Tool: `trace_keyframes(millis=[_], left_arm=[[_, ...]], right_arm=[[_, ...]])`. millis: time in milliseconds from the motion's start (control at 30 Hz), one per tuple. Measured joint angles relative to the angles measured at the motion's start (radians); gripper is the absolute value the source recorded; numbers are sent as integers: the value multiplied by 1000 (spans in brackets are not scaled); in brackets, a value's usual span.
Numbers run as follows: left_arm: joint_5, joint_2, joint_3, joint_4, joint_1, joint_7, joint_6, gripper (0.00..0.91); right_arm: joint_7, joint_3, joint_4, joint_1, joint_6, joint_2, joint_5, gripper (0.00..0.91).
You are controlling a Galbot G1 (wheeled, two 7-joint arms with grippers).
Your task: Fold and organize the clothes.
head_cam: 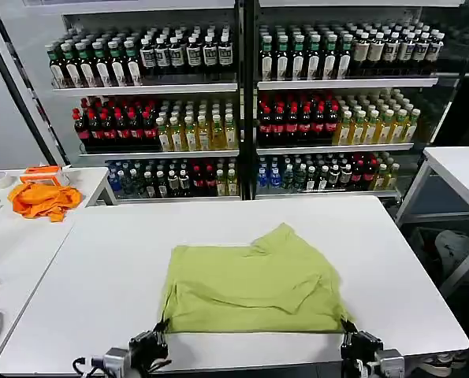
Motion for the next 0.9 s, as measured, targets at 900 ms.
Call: trace_keyframes(millis=[900], left_arm=[[-169,74,-101,14,-144,-71,10,907]], right_arm=[[57,-196,-307,606,-5,-35,208,907]])
